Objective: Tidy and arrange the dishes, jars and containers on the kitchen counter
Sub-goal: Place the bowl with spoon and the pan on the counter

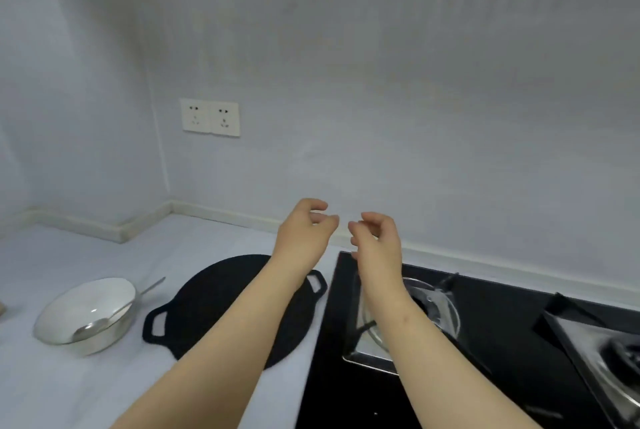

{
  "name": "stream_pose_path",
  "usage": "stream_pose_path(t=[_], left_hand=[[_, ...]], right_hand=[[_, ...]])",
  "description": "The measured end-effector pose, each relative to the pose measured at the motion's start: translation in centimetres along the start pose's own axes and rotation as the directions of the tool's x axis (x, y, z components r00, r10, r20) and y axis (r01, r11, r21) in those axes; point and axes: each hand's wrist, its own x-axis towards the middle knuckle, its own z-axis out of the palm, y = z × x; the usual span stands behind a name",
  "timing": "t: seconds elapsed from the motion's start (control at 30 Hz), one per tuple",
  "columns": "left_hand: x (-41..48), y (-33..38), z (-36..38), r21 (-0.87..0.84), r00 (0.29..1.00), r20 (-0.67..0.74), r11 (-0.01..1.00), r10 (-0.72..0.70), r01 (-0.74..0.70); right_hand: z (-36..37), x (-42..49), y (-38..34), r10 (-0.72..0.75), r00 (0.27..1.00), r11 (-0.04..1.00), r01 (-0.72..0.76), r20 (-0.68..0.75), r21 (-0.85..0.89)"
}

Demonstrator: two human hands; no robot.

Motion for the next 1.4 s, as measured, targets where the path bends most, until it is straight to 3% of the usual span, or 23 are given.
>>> stream_pose_path(t=[0.17,0.27,0.37,0.47,0.67,0.73,0.93,1.07,1.4], left_hand=[[-2.2,2.5,10.8,-0.034,0.955,0.291,0.998,0.057,-0.049],[-5.1,4.3,17.3,-0.058,0.862,0.498,0.995,0.098,-0.08],[-8.0,5.4,21.6,-0.096,0.785,0.606,0.991,0.132,-0.093],[-11.7,6.3,26.5,-0.115,0.68,0.714,0.986,0.169,-0.125],[-23.5,8.8,34.4,-0.174,0.396,0.89,0.971,0.226,-0.163],[-26.2,9.3,36.0,-0.205,0.344,0.906,0.966,0.248,-0.156],[-41.0,12.1,41.3,-0.307,0.07,0.945,0.942,0.318,-0.138],[-49.6,13.3,43.6,-0.345,-0.068,0.938,0.933,0.339,-0.107],[-68.1,14.8,46.3,-0.366,-0.409,0.862,0.927,0.301,-0.087]], right_hand=[[-12.0,-1.0,-1.3,-0.023,0.955,1.0,0.016,-0.295,-0.025],[-19.0,-3.0,-1.9,-0.043,0.869,0.999,0.024,-0.492,-0.045],[-23.7,-5.1,-2.5,-0.049,0.796,0.998,0.02,-0.603,-0.055],[-28.6,-8.4,-2.7,-0.07,0.67,0.997,0.022,-0.739,-0.075],[-38.7,-18.4,-2.7,-0.101,0.375,0.993,-0.012,-0.921,-0.114],[-40.7,-20.8,-3.0,-0.111,0.334,0.992,-0.019,-0.936,-0.124],[-50.0,-32.9,-4.7,-0.164,0.059,0.984,-0.061,-0.985,-0.168],[-53.7,-39.9,-5.9,-0.179,-0.052,0.979,-0.109,-0.983,-0.172],[-59.1,-57.5,-7.2,-0.239,-0.443,0.956,-0.266,-0.864,-0.128]])
